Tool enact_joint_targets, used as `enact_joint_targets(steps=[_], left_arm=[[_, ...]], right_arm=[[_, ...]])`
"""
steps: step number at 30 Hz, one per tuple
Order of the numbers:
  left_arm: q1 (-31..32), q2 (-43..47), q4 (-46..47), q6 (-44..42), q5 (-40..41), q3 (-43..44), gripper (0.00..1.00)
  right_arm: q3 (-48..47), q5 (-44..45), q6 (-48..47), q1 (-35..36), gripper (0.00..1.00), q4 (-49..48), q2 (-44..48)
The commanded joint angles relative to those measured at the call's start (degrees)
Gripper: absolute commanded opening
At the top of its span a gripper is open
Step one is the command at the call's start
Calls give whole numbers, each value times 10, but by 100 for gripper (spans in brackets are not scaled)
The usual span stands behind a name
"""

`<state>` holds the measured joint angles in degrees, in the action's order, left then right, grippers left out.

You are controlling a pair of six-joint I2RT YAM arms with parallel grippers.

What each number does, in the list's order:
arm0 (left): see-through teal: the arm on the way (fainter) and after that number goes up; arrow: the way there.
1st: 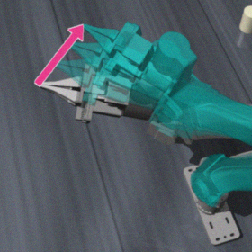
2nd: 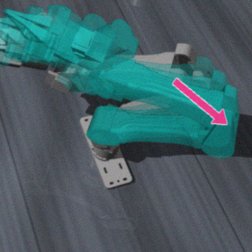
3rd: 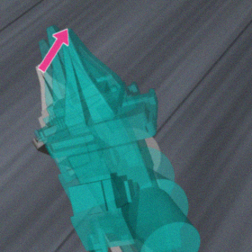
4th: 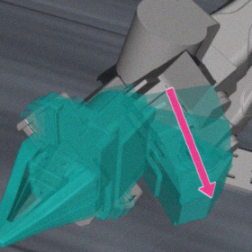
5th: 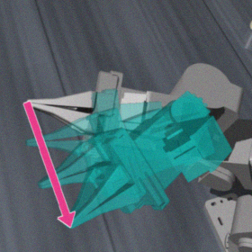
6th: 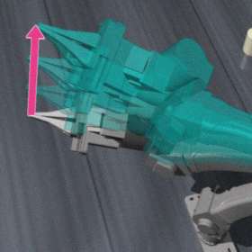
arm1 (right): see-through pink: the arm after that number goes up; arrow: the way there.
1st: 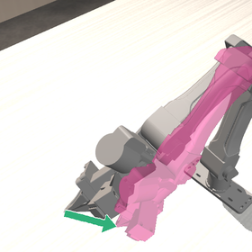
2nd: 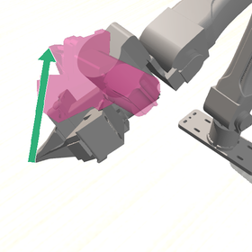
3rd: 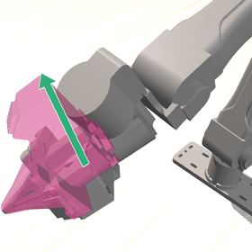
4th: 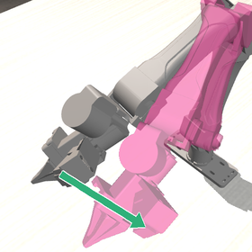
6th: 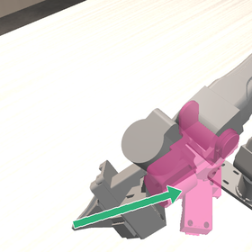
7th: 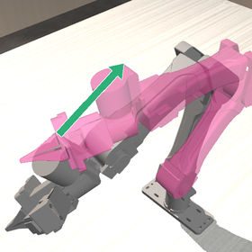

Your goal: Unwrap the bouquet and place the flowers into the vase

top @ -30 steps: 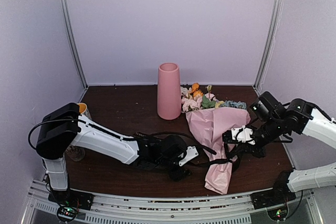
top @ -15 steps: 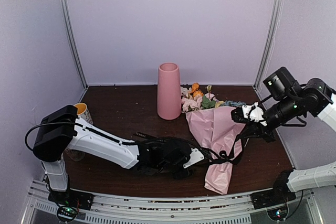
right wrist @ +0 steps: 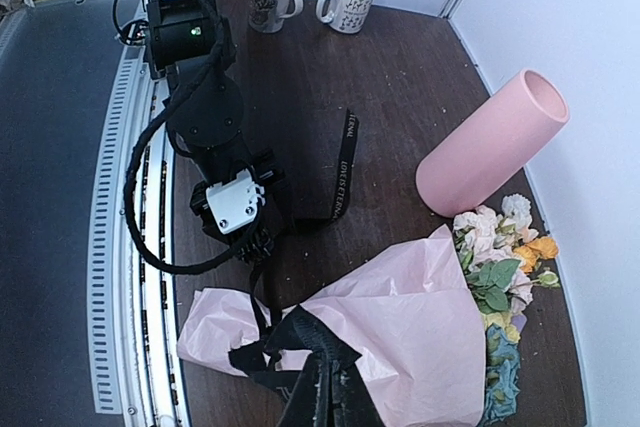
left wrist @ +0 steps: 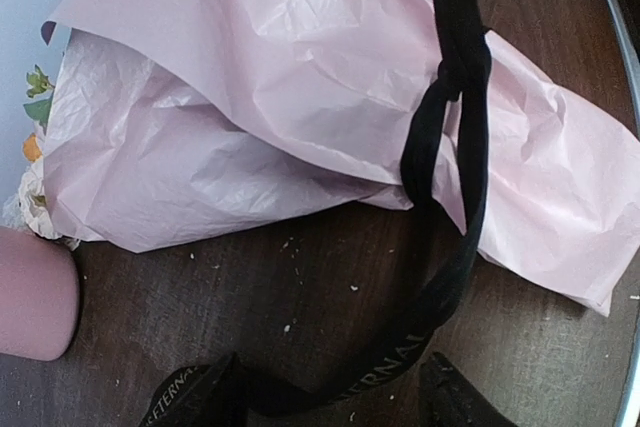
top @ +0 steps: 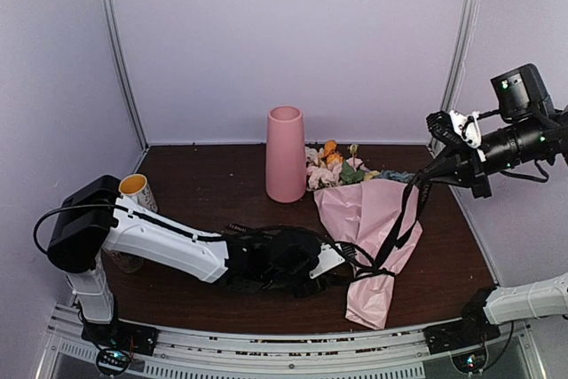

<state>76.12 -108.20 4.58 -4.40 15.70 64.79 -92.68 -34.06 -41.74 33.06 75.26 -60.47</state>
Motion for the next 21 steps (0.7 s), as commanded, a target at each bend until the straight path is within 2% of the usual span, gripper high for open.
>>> enact_joint_targets(steps=[1,5,10,17,18,21], left_arm=[[-1,20,23,-10,9,12,59],[-1,26,20,-5,9,9,59],[-1,49,5,17,8,-10,59],[1,119,-13,52,32,-82,59],[1,124,-16,54,33,-90,58],[11,122,-38,42,47,-87,56]], right_arm=[[14,9,41,-3,0,-54,-4],[68,45,82,-3,0,-132,-12],[86,71,116,0,0,-234,-57],[35,87,176,55,1,-353,-186],[23,99,180,70,8,-362,-210],[-27,129,214,96,60,-360,-284]])
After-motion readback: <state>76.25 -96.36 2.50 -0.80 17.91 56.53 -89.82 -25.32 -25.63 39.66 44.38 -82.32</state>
